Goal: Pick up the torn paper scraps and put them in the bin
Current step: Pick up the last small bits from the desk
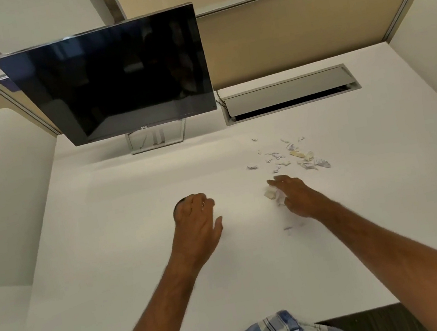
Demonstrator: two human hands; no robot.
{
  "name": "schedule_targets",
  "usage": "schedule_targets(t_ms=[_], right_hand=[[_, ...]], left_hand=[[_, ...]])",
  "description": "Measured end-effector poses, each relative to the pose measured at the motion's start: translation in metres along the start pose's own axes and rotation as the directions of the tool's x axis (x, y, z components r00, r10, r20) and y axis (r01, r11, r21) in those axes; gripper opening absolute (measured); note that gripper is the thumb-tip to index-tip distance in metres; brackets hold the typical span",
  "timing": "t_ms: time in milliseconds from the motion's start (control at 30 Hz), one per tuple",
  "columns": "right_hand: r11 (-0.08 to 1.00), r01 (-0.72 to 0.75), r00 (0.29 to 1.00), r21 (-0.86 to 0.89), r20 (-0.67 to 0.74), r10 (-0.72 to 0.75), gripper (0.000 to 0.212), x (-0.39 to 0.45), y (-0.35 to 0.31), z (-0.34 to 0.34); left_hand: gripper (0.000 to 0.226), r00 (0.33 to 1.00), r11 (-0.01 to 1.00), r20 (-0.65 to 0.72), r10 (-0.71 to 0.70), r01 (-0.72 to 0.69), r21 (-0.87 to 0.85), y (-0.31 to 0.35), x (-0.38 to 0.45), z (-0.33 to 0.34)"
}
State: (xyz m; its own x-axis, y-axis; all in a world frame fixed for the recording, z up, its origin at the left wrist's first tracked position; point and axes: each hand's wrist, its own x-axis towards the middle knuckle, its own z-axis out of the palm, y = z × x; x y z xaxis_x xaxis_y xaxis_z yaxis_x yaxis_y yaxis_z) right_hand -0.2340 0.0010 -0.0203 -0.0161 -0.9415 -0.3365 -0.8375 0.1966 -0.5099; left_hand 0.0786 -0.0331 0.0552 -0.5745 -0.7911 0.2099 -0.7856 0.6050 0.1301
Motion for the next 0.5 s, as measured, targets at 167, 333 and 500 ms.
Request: schedule_targets(t_ms=[167, 333, 500], right_hand=[[0.962, 0.19, 0.97, -0.198, 0.191, -0.152, 0.08, 0.004, 0.006, 0.002], [0.955, 0.205, 0.961, -0.216, 0.23, -0.154, 0.081, -0.008, 0.015, 0.001], [0.973, 0.166, 0.952, -0.163, 0.284, -0.115, 0.084, -0.027, 0.027, -0.009]], left_hand=[[0.032, 0.991, 0.961, 0.123, 0.05, -0.013, -0.278, 0.044, 0.002, 0.022], [0.045, 0.929, 0.919, 0.369, -0.034, 0.174, -0.354, 0.077, 0.005, 0.056], [0.071, 0.833, 0.874, 0.541, -0.121, 0.348, -0.34, 0.098, 0.018, 0.08]])
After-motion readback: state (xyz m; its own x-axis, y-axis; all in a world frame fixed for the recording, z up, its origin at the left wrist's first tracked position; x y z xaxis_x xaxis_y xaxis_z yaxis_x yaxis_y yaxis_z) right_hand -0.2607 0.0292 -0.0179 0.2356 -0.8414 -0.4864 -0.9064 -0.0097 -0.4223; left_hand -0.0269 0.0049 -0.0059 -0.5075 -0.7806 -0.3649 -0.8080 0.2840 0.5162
